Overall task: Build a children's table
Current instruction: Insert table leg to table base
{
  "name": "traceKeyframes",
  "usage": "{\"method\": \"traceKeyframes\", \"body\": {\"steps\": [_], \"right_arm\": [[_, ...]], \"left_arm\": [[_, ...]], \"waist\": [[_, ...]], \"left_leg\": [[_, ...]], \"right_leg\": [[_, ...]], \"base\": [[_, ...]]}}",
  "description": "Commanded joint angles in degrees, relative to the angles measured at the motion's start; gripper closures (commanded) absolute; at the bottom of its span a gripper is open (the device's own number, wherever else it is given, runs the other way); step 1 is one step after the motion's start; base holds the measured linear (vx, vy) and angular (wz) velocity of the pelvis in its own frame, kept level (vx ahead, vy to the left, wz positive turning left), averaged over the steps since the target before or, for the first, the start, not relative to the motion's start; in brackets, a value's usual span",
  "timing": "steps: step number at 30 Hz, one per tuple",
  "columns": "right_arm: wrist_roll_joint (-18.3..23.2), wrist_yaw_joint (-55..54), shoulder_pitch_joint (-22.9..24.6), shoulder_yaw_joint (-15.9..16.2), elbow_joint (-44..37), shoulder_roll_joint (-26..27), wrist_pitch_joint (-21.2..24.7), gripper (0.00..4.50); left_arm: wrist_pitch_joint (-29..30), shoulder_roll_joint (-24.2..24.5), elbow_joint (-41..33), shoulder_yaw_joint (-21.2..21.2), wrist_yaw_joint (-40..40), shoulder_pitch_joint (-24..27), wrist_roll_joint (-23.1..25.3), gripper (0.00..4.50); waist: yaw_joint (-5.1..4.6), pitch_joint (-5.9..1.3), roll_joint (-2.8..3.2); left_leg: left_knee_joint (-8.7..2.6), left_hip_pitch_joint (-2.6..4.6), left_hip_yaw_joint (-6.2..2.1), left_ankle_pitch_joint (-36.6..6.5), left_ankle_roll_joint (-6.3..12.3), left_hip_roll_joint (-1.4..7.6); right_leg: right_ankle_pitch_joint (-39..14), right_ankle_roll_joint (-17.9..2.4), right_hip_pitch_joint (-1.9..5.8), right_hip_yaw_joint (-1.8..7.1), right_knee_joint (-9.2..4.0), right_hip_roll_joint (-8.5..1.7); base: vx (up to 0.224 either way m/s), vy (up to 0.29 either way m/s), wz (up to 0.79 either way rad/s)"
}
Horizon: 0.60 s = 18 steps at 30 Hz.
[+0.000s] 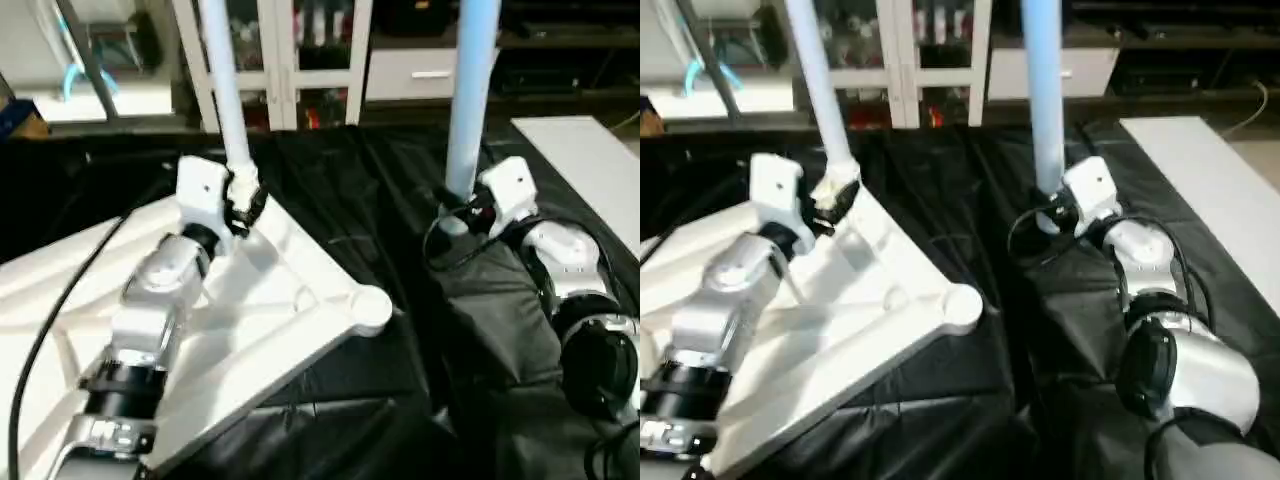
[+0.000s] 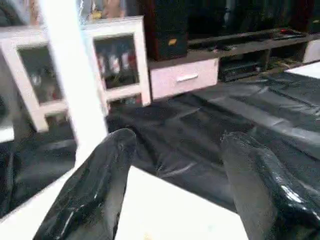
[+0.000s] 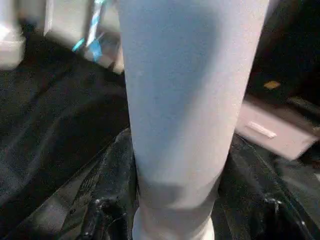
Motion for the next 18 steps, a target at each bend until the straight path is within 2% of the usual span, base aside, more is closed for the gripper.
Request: {"method": "traceKeyframes", "body": {"steps": [1, 2, 3, 4, 5, 6, 7, 8, 9, 10, 11, 12, 13, 14, 15, 16, 17, 18], "right_arm": [[4.02, -1.17, 2.09, -1.04, -0.54, 0.37, -2.72, 2.67], [5.35, -0.65, 3.52, -2.42, -3.31, 1.25, -2.74, 2.67], [5.35, -0.65, 3.52, -2.42, -3.31, 1.25, -2.74, 2.67], [6.94, 1.27, 6.04, -3.44, -10.31, 3.66, -0.47, 2.67], [5.85, 2.47, 8.89, -2.1, -16.07, 5.46, 0.86, 2.67], [4.48, 1.67, 9.63, -0.82, -16.81, 5.34, 0.63, 2.67], [-0.06, -0.97, 12.09, 3.45, -19.29, 4.96, -0.12, 2.67], [-1.65, -2.49, 14.5, 5.91, -19.58, 5.28, -1.79, 2.67], [-0.65, -2.67, 15.94, 6.22, -19.01, 5.97, -2.89, 2.67], [1.25, -2.06, 16.71, 5.58, -18.87, 6.89, -3.32, 2.67], [1.25, -2.06, 16.71, 5.58, -18.87, 6.89, -3.32, 2.67], [7.14, 1.07, 17.28, 3.94, -20.83, 9.25, -1.86, 2.67], [16.21, 5.75, 18.39, 2.44, -27.96, 13.06, 4.16, 2.67], [18.0, 6.44, 18.62, 2.2, -30.16, 13.81, 6.5, 2.67], [21.51, 7.78, 19.06, 1.74, -34.47, 15.28, 11.07, 2.67], [25.67, 9.1, 19.4, 1.15, -40.03, 16.72, 17.74, 2.67], [33.35, 11.55, 19.44, 1.74, -49.09, 17.64, 30.38, 2.67], [39.76, 13.6, 19.51, 2.54, -56.76, 17.64, 41.48, 2.67]], "left_arm": [[-2.07, -0.5, 0.95, -1.12, -1.06, 0.49, 1.19, 1.39], [-2.45, -1.09, 0.93, -1.46, -1.08, 0.46, 1.37, 1.39], [-2.45, -1.09, 0.93, -1.46, -1.08, 0.46, 1.37, 1.39], [-2.88, -1.58, 0.5, -1.41, -1.54, 0.4, 1.18, 1.39], [-2.94, -1.6, 0.51, -1.68, -1.89, 0.65, 1.44, 1.39], [-3.03, -1.62, 0.68, -1.75, -1.87, 0.77, 1.61, 1.39], [-3.33, -1.67, 1.25, -1.98, -1.83, 1.19, 2.14, 1.39], [-3.84, -1.77, 1.5, -2.31, -1.42, 2.22, 2.98, 1.39], [-3.72, -2.08, 1.19, -2.28, -0.7, 3.24, 3.24, 1.39], [-3.71, -2.25, 0.7, -2.11, -0.22, 3.97, 3.27, 1.39], [-3.71, -2.25, 0.7, -2.11, -0.22, 3.97, 3.27, 1.39], [-3.79, -2.44, -0.2, -1.54, 0.32, 4.78, 2.99, 1.39], [-4.07, -2.86, -1.45, -0.52, 0.95, 5.69, 2.28, 1.39], [-4.11, -2.95, -1.66, -0.36, 1.05, 5.8, 2.15, 1.39], [-4.19, -3.13, -2.06, -0.03, 1.24, 6.02, 1.9, 1.39], [-4.15, -3.45, -2.5, 0.17, 1.58, 6.09, 1.77, 1.39], [-4.13, -3.67, -3.36, 0.29, 1.4, 6.22, 1.35, 1.39], [-4.02, -3.83, -4.17, 0.24, 0.98, 6.31, 1.07, 1.39]], "waist": [[-1.01, -4.57, 0.52], [-1.16, -4.42, 0.34], [-1.16, -4.4, 0.26], [-1.28, -4.91, 0.09], [-1.36, -5.1, 0.78], [-1.61, -5.47, 0.5], [-1.64, -5.45, 0.82], [-1.99, -5.48, 0.12], [-2.22, -5.48, -0.55], [-2.29, -5.63, 0.0], [-2.59, -5.62, 0.03], [-2.92, -5.55, -0.68], [-2.94, -5.72, -0.54], [-2.77, -5.78, -0.15], [-3.0, -5.84, -0.25], [-2.59, -6.13, -0.49], [-1.89, -5.98, -0.44], [-1.66, -6.07, -0.21]], "left_leg": [[-6.7, 4.99, -3.12, -30.51, -5.21, 3.57], [-6.86, 5.19, -3.38, -33.7, -6.26, 3.5], [-7.01, 5.27, -3.33, -33.95, -6.13, 3.41], [-6.96, 5.25, -3.42, -31.69, -5.75, 3.34], [-7.25, 4.41, -3.5, -27.3, -4.19, 3.39], [-7.22, 3.87, -3.53, -22.21, -2.46, 3.48], [-7.08, 3.74, -3.64, -20.26, -2.1, 3.38], [-6.75, 3.89, -3.12, -19.98, -1.17, 3.14], [-6.65, 3.72, -2.99, -20.03, -0.74, 3.11], [-6.49, 3.63, -3.15, -19.48, 0.01, 3.21], [-6.45, 3.5, -3.19, -19.08, 0.51, 3.2], [-6.53, 3.12, -3.25, -18.39, 1.18, 3.2], [-6.35, 3.15, -3.24, -17.26, 3.38, 3.31], [-6.48, 2.99, -3.57, -15.3, 5.07, 3.69], [-6.47, 2.85, -3.55, -13.77, 5.62, 3.64], [-6.18, 3.26, -3.45, -9.32, 7.4, 3.84], [-6.29, 3.5, -3.34, -8.4, 8.47, 4.04], [-6.36, 3.64, -3.24, -8.61, 7.97, 4.18]], "right_leg": [[-15.56, -8.18, 0.05, 0.72, -4.96, -1.18], [-17.54, -7.66, 0.2, 0.76, -5.04, -1.31], [-17.87, -7.3, 0.3, 0.92, -5.24, -1.36], [-15.79, -7.86, 0.55, 1.12, -5.05, -1.6], [-11.82, -7.62, 1.34, 1.15, -4.42, -1.54], [-7.21, -7.91, 1.76, 0.94, -4.12, -1.43], [-6.22, -7.94, 1.64, 0.82, -4.11, -1.29], [-8.46, -8.47, 1.47, 1.02, -4.58, -1.55], [-9.69, -8.55, 1.54, 1.14, -4.8, -1.7], [-10.96, -8.47, 1.68, 1.32, -4.86, -2.19], [-10.8, -8.4, 1.68, 1.29, -4.83, -2.07], [-10.71, -8.31, 1.92, 1.22, -4.88, -1.92], [-9.46, -8.49, 1.98, 1.39, -4.77, -2.09], [-7.5, -8.18, 2.23, 1.32, -4.47, -1.98], [-6.01, -8.51, 2.09, 1.16, -4.2, -1.55], [-1.21, -9.45, 1.81, 1.09, -3.66, -1.17], [-1.16, -9.76, 1.72, 1.1, -3.59, -1.06], [-2.08, -9.55, 1.36, 1.05, -3.48, -0.98]], "base": [[0.0, 0.0, 0.0], [0.0, 0.0, 0.0], [0.0, 0.0, 0.0], [0.0, 0.0, 0.0], [0.0, 0.0, 0.0], [0.0, 0.0, 0.0], [0.0, 0.0, 0.0], [0.0, 0.0, 0.0], [0.0, 0.0, 0.0], [0.0, 0.0, 0.0], [0.0, 0.0, 0.0], [0.0, 0.0, 0.0], [0.0, 0.0, 0.0], [0.0, 0.0, 0.0], [0.0, 0.0, 0.0], [0.0, 0.0, 0.0], [0.0, 0.0, 0.0], [0.0, 0.0, 0.0]]}}
